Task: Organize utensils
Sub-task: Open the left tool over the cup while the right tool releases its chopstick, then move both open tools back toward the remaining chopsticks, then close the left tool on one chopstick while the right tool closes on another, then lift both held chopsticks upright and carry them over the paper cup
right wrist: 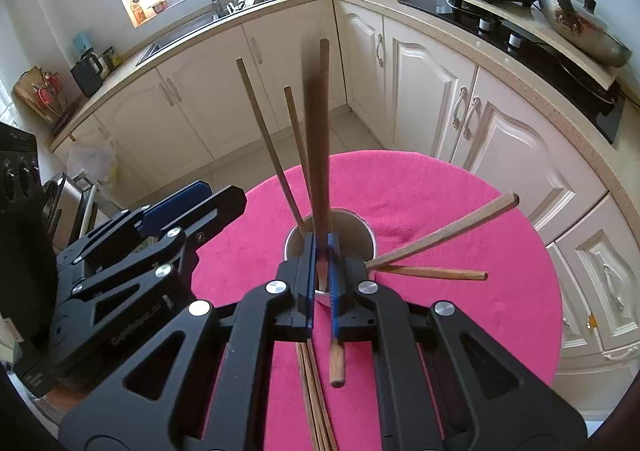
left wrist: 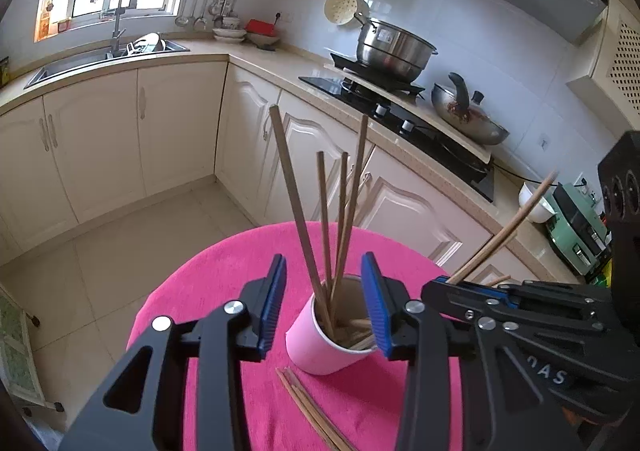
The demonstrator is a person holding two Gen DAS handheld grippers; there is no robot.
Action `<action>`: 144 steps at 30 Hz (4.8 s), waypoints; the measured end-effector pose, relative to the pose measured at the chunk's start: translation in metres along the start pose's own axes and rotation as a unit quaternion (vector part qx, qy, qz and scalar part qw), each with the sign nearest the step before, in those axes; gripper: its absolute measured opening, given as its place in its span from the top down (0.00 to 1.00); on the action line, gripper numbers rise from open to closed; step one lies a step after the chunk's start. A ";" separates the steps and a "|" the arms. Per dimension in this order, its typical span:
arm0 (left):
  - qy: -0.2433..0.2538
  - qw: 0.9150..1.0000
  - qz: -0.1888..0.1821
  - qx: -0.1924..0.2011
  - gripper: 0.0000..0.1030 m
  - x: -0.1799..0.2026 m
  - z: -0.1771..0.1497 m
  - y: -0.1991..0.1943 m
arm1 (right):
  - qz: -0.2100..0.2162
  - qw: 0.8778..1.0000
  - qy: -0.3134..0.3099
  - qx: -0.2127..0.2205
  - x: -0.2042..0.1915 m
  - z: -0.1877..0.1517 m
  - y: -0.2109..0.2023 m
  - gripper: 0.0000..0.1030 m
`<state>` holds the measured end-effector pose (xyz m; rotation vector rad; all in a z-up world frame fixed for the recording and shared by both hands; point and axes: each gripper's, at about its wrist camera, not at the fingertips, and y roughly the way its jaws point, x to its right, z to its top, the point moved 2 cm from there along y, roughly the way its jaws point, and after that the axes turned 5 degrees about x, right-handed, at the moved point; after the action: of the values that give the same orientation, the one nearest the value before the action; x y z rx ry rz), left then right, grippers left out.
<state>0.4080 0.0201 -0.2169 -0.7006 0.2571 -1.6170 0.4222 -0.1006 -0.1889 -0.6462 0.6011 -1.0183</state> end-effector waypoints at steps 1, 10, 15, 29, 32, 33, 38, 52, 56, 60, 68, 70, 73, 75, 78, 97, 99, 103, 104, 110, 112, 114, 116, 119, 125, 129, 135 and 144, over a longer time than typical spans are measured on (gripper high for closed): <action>0.001 1.000 0.000 0.000 0.63 0.001 -0.001 -0.002 | 0.000 1.000 -0.002 0.000 0.000 0.000 -0.001 0.94; -0.010 1.000 0.010 -0.002 0.60 0.010 -0.002 -0.015 | -0.004 1.000 -0.010 0.015 0.006 0.001 -0.025 0.92; -0.014 1.000 0.015 -0.011 0.59 0.015 -0.006 -0.022 | 0.007 0.999 -0.007 0.030 0.012 0.002 -0.048 0.92; -0.062 0.988 0.063 -0.129 0.59 0.006 -0.095 -0.006 | 0.004 1.000 -0.003 0.005 0.046 -0.047 -0.076 0.92; -0.069 0.983 0.066 -0.160 0.59 0.005 -0.114 0.007 | 0.006 1.000 0.006 -0.023 0.052 -0.069 -0.064 0.92; -0.069 0.980 0.067 -0.173 0.59 0.006 -0.121 0.012 | 0.008 0.999 0.009 -0.030 0.054 -0.076 -0.060 0.92; -0.054 0.973 0.071 -0.215 0.59 0.008 -0.152 0.031 | 0.012 0.997 0.024 -0.071 0.056 -0.112 -0.030 0.92; 0.019 0.958 0.104 -0.267 0.58 0.008 -0.181 0.065 | 0.010 0.989 0.071 -0.128 0.063 -0.152 0.007 0.92; 0.033 0.952 0.108 -0.283 0.57 0.013 -0.177 0.073 | 0.008 0.989 0.073 -0.131 0.060 -0.151 0.013 0.92; 0.033 0.950 0.086 -0.297 0.57 0.006 -0.174 0.074 | 0.011 0.988 0.071 -0.138 0.056 -0.152 0.020 0.92; 0.058 0.941 0.079 -0.325 0.66 0.006 -0.173 0.077 | 0.018 0.986 0.068 -0.152 0.048 -0.152 0.032 0.92; 0.070 0.936 0.085 -0.333 0.68 0.009 -0.173 0.081 | 0.019 0.986 0.067 -0.154 0.046 -0.151 0.037 0.92; 0.088 0.931 0.100 -0.340 0.85 0.015 -0.172 0.088 | 0.023 0.985 0.066 -0.158 0.041 -0.149 0.044 0.92; 0.062 0.935 0.085 -0.340 0.90 0.008 -0.169 0.087 | 0.026 0.985 0.064 -0.161 0.037 -0.148 0.049 0.92; 0.017 0.938 0.061 -0.342 0.93 -0.009 -0.165 0.084 | 0.032 0.984 0.056 -0.167 0.031 -0.147 0.060 0.92; -0.032 0.929 0.052 -0.366 0.94 -0.030 -0.161 0.084 | 0.028 0.971 0.000 -0.236 0.004 -0.140 0.111 0.92; -0.041 0.927 0.050 -0.369 0.93 -0.035 -0.159 0.086 | 0.025 0.970 -0.005 -0.243 0.003 -0.139 0.116 0.91; -0.045 0.924 0.044 -0.377 0.93 -0.035 -0.158 0.090 | 0.024 0.965 -0.009 -0.260 0.005 -0.137 0.124 0.91; -0.038 0.925 0.043 -0.377 0.93 -0.034 -0.158 0.090 | 0.025 0.965 -0.015 -0.261 0.004 -0.138 0.123 0.92; -0.046 0.931 0.039 -0.359 0.95 -0.033 -0.161 0.082 | 0.030 0.968 -0.006 -0.250 0.005 -0.138 0.120 0.93; -0.052 0.934 0.033 -0.352 0.95 -0.036 -0.161 0.074 | 0.033 0.970 0.000 -0.241 0.007 -0.140 0.111 0.93; -0.052 0.938 0.028 -0.341 0.95 -0.038 -0.157 0.066 | 0.036 0.973 0.003 -0.230 0.006 -0.139 0.100 0.93; -0.045 0.946 0.016 -0.322 0.95 -0.038 -0.152 0.052 | 0.041 0.976 0.007 -0.216 0.004 -0.136 0.087 0.94; -0.044 0.955 -0.001 -0.293 0.95 -0.040 -0.141 0.034 | 0.045 0.982 0.014 -0.185 0.001 -0.128 0.065 0.94; -0.016 0.975 -0.053 -0.214 0.95 -0.029 -0.113 -0.004 | 0.052 0.991 0.021 -0.123 -0.009 -0.107 0.021 0.94; -0.012 0.986 -0.081 -0.146 0.95 -0.026 -0.086 -0.033 | 0.056 0.995 0.027 -0.076 -0.014 -0.091 -0.010 0.94; -0.005 0.994 -0.103 -0.043 0.95 -0.014 -0.029 -0.057 | 0.052 0.997 0.046 0.033 -0.009 -0.043 -0.058 0.94; -0.001 0.990 -0.117 0.080 0.95 -0.002 0.047 -0.048 | 0.017 0.974 0.081 0.211 -0.003 0.012 -0.082 0.94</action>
<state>0.3956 0.0420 -0.1541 -0.6261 0.0422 -1.8366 0.3826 -0.1266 -0.1206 -0.1782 0.5133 -1.1313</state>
